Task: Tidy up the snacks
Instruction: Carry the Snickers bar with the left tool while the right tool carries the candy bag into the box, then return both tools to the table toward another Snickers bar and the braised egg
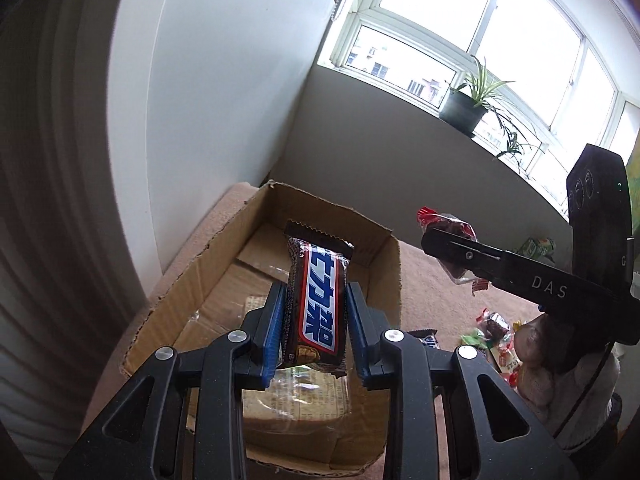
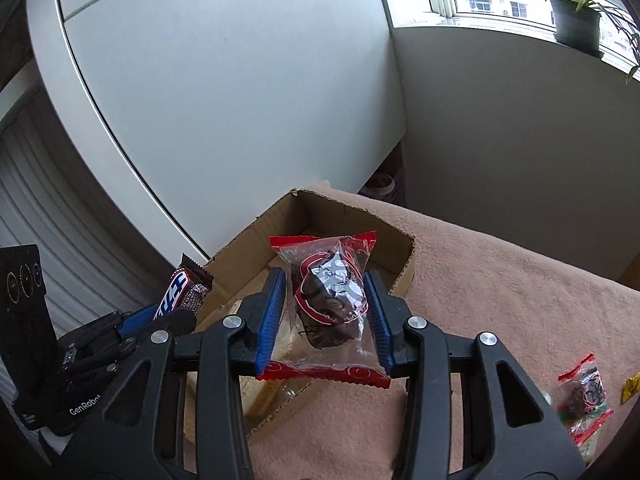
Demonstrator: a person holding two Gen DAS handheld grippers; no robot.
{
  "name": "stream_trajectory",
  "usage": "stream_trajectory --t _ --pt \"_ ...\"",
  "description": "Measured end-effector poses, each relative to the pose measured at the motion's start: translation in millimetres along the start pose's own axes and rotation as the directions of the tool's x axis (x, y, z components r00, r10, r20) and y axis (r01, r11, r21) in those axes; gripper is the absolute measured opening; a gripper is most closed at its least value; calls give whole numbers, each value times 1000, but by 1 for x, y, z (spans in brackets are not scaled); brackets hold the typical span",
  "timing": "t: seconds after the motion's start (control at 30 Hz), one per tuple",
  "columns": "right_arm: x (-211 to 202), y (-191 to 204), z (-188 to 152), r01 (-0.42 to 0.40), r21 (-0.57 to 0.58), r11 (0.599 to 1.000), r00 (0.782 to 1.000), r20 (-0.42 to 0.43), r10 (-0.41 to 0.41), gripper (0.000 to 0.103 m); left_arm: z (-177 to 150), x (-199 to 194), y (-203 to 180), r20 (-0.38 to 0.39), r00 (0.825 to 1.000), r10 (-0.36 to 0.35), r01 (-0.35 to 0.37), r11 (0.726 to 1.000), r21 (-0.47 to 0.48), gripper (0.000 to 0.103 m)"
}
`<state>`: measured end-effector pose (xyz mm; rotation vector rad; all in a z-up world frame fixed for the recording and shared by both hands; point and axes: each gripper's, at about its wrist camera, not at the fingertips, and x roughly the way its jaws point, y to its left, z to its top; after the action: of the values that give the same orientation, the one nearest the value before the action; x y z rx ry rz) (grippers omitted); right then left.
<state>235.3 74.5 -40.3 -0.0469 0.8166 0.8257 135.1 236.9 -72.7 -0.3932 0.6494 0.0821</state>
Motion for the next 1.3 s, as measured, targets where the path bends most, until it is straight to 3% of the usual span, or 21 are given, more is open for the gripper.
stream_trajectory --t 0.2,0.23,0.3,0.4,0.43,0.47,0.57,0.97,1.3 --pt "29 10 6 16 -16 1000 999 -32 -16 43 -2 4 10 -16 1000 16 -16 1000 -10 28" --pt "30 11 5 24 -19 1000 999 -32 -25 46 -2 4 11 -17 1000 17 -17 1000 -10 28" --pt "31 10 8 29 -12 1000 999 -21 -29 75 -3 4 12 -25 999 23 -24 1000 -7 29" --pt "18 7 8 26 5 1000 999 20 -27 81 -3 1 14 -20 999 29 -29 999 -17 42" --pt "15 6 8 30 8 1000 999 26 -30 81 -3 -2 14 -13 999 29 -30 999 -18 54" --pt "12 5 8 34 11 999 999 31 -34 82 -4 -4 14 -4 999 33 -33 999 -19 59" --pt "-2 -2 5 41 25 999 998 56 -42 92 -4 -9 12 4 1000 30 -30 999 -16 59" --pt "-80 -17 -24 134 5 991 983 125 -133 92 -10 -27 -18 23 999 -41 41 999 24 59" --pt "-148 -71 -70 249 65 966 958 127 -255 92 -29 -20 -56 -34 992 -122 124 990 67 59"
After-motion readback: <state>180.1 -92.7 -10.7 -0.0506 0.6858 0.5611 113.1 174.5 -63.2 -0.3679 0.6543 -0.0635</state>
